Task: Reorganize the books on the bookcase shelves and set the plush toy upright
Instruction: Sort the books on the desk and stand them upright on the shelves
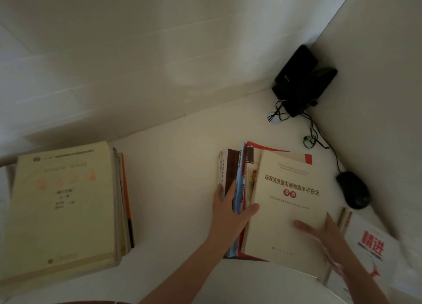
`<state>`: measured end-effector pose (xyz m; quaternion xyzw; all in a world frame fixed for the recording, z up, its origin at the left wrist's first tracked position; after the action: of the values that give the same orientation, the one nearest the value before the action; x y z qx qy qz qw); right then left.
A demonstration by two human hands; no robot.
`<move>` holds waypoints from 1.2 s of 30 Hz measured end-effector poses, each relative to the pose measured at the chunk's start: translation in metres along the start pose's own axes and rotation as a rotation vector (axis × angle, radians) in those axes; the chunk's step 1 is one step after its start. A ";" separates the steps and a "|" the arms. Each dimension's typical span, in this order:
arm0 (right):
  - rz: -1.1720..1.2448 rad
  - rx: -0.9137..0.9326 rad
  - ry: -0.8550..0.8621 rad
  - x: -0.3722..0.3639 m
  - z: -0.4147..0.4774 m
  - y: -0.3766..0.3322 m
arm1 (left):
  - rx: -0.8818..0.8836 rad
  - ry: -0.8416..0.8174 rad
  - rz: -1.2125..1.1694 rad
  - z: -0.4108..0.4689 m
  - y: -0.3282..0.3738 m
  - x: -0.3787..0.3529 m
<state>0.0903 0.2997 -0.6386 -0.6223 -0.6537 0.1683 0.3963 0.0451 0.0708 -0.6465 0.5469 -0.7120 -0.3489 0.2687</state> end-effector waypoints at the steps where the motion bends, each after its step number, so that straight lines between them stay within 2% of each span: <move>1: 0.008 0.012 0.003 -0.001 -0.002 -0.002 | -0.002 0.019 0.000 0.002 -0.001 0.001; 7: -0.030 0.135 0.018 -0.008 -0.010 -0.010 | -0.061 0.121 -0.011 0.007 -0.008 0.009; 14: -0.090 0.212 -0.006 -0.011 -0.007 -0.008 | 0.062 0.164 -0.162 0.025 -0.024 0.009; 17: -0.136 0.187 -0.038 -0.007 -0.004 -0.003 | 0.083 0.169 -0.192 0.023 -0.021 0.005; 21: -0.105 0.120 -0.156 0.003 0.001 0.004 | -0.029 0.152 -0.265 -0.005 0.012 -0.005; 26: -0.005 0.030 -0.271 0.013 0.010 0.018 | -0.135 0.123 -0.170 -0.020 0.026 -0.022; 30: -0.008 0.030 -0.270 0.011 0.011 0.020 | -0.080 0.179 -0.174 -0.011 0.017 -0.015; 36: -0.032 0.069 -0.274 0.006 0.009 0.017 | 0.028 0.177 -0.211 -0.002 0.008 -0.007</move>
<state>0.0955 0.3104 -0.6546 -0.5690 -0.7053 0.2676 0.3274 0.0440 0.0784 -0.6390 0.6511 -0.6290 -0.3156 0.2844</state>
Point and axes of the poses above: each hand's wrist, its own z-axis towards the middle knuckle, its own x-axis out of the back of the hand, y = z × x, the point moved 5 cm from there along z, towards the middle knuckle, and after that the axes turned 7 degrees about -z, right-handed, at the moved point
